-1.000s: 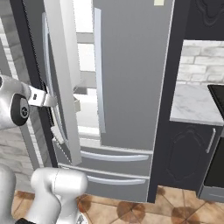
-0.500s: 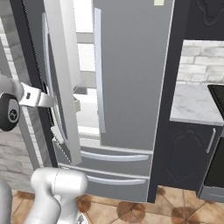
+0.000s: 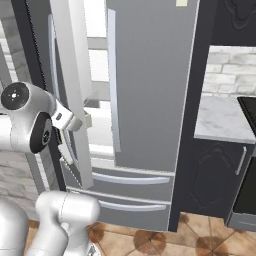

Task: Retrieve the peach and kiwi from the fridge and place them into the bowl on the dining table.

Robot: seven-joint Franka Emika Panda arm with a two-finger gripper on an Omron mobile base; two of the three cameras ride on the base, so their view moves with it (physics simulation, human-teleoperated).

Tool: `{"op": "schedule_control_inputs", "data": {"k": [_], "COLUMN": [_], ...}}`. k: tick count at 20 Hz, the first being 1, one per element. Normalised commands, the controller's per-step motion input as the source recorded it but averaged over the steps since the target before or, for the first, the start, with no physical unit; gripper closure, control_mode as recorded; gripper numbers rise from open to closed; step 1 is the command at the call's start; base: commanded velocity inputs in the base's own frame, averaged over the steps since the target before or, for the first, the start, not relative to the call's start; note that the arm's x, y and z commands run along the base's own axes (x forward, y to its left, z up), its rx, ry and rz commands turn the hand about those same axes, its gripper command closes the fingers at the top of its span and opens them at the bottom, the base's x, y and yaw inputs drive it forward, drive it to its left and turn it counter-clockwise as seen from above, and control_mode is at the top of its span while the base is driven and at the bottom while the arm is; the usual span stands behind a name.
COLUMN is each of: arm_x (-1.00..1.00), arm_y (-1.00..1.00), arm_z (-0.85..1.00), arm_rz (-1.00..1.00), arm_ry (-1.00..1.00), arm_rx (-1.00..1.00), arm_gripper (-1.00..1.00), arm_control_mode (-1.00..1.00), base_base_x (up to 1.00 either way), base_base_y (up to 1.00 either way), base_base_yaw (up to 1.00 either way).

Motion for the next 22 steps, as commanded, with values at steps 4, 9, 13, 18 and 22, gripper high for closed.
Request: {"op": "schedule_control_inputs", "data": {"k": [4, 9, 13, 18, 22], "arm_x": [0.33, 0.17, 0.17, 0.2, 0.04], "arm_y": [-0.3, -0.11, -0.11, 0.0, 0.0], "arm_z": [-0.12, 0.03, 0.07, 0.0, 0.0], "arm_rz": [-0.23, -0.16, -0.06, 0.0, 0.0], "arm_ry": [0.0, 0.03, 0.16, 0.26, 0.25], "arm_rx": [0.53, 0.41, 0.34, 0.29, 0.25], "arm_gripper": [-1.0, -1.0, -1.0, -1.0, -1.0], "arm_control_mode": [-1.0, -1.0, -1.0, -1.0, -1.0], "base_base_x": [0.0, 0.0, 0.0, 0.0, 0.0], "base_base_y": [0.0, 0.0, 0.0, 0.0, 0.0], "base_base_yaw": [0.0, 0.0, 0.0, 0.0, 0.0]}}
